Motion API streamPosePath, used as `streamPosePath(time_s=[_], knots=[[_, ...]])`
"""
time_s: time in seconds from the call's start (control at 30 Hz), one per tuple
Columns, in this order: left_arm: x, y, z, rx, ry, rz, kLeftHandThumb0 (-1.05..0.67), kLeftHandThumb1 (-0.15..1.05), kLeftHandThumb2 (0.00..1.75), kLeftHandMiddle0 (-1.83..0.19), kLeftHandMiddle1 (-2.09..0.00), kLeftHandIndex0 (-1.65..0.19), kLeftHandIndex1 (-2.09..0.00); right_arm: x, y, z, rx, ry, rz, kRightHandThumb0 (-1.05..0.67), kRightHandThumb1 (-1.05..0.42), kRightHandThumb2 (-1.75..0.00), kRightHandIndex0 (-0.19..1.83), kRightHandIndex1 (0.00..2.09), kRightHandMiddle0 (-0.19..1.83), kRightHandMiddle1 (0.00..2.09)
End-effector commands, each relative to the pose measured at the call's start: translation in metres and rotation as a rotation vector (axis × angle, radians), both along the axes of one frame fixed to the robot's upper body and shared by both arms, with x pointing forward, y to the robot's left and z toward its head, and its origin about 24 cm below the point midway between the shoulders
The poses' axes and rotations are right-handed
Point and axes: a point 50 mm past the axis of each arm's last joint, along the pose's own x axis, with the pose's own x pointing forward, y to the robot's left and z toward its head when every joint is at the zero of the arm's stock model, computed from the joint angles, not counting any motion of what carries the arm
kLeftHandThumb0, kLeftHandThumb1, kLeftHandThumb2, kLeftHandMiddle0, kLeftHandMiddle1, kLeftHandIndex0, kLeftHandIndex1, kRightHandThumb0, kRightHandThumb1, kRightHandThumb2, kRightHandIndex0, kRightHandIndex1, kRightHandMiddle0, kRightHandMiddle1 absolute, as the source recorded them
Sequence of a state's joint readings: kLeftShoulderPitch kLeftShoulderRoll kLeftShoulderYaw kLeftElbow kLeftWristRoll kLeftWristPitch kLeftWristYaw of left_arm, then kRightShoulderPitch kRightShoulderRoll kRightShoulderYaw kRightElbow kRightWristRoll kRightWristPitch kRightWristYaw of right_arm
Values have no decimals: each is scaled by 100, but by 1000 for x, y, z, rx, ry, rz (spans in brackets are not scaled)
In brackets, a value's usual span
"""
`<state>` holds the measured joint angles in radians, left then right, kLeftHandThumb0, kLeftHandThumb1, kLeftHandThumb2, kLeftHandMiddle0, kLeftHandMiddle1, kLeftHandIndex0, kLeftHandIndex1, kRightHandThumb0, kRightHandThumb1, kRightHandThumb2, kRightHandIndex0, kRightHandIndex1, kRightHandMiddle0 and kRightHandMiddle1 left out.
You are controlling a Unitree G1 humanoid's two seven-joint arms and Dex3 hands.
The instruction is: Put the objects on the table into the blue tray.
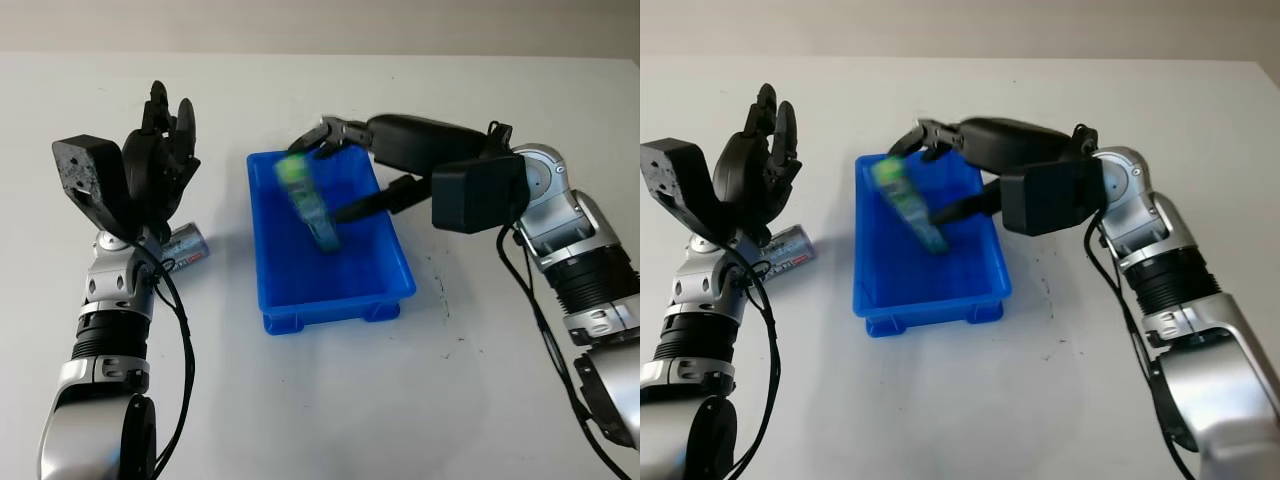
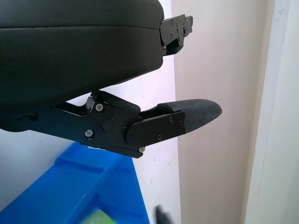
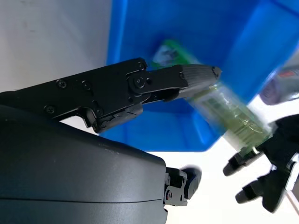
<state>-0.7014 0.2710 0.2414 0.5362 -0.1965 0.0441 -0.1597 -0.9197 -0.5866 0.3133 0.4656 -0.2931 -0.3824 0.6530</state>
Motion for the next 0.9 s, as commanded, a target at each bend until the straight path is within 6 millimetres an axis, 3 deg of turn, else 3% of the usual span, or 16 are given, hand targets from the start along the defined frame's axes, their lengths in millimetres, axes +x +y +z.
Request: streamPosePath(time_s=[0.0,0.33,0.5,0.67,0.87], knots=[[-1,2,3,3,-18,12,-69,105,62,19,0,19,0,-2,0,9,16,-62,7,-81,-105,-34,-19,0,-19,0],[-1,2,2,9,-14,15,-72,105,60,19,0,19,0,3,-26,26,434,-224,-149,-82,-105,-44,-19,0,-19,0],[-1,4,3,17,-14,9,-72,105,61,19,0,19,0,6,-49,24,628,-251,-309,-86,-105,-55,-19,0,-19,0],[-2,6,5,24,-13,12,-69,105,64,19,0,19,0,10,-72,0,967,-57,-475,-82,-105,-57,-19,0,-19,0],[-2,9,8,12,-18,9,-67,105,64,19,0,19,0,9,-84,-48,1038,152,-642,-73,-105,-58,-19,0,-19,0]])
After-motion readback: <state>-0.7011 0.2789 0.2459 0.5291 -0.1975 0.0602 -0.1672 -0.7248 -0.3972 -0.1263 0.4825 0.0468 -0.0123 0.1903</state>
